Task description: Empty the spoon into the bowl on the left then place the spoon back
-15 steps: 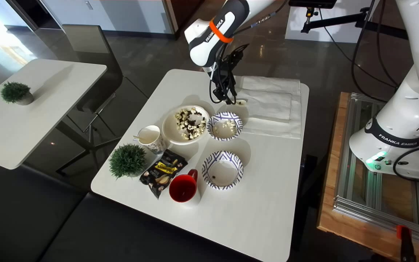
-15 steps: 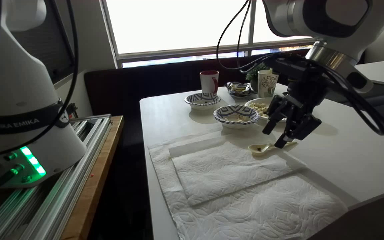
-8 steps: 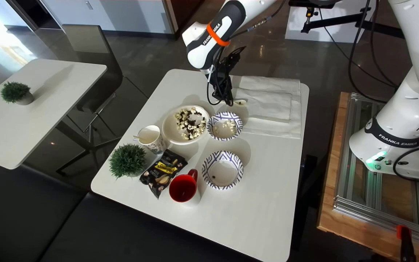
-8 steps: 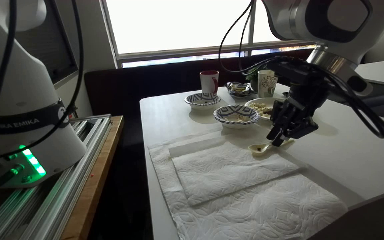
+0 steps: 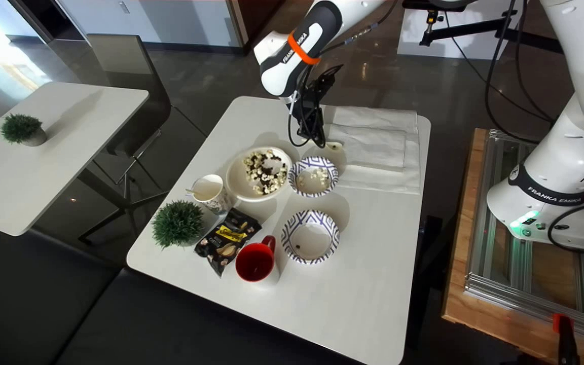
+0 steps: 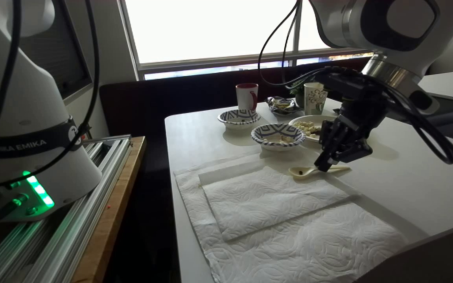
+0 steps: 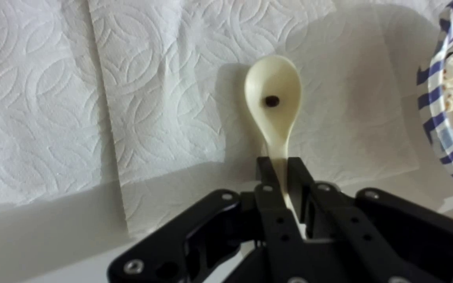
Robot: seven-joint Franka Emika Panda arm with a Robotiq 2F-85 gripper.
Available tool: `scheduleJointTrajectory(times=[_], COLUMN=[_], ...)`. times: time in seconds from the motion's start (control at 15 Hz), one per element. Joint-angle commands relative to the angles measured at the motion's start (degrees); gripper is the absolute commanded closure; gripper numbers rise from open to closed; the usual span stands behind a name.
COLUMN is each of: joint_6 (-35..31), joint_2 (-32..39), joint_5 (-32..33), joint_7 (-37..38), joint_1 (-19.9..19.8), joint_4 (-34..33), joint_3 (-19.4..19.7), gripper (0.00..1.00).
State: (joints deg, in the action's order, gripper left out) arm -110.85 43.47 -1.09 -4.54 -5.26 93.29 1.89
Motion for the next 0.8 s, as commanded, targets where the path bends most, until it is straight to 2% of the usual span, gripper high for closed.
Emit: scheduleJointTrajectory(times=[0.0, 0.33, 0.53, 0.73], joint_6=[2.44, 5.73, 7.57, 6.33], joint_2=[-2.49, -11.21, -15.27, -18.87], joint_5=[-0.71, -2.34, -5.78, -9.21], joint_7=[0.0, -0.3, -0.44, 0.78], joint_1=[-0.29, -0.11, 0.31, 1.81], joint_4=[0.69, 6.14, 8.58, 12.3], joint_3=[-0.4, -1.57, -3.23, -4.68], gripper=[0.95, 0.95, 0.95, 0.96])
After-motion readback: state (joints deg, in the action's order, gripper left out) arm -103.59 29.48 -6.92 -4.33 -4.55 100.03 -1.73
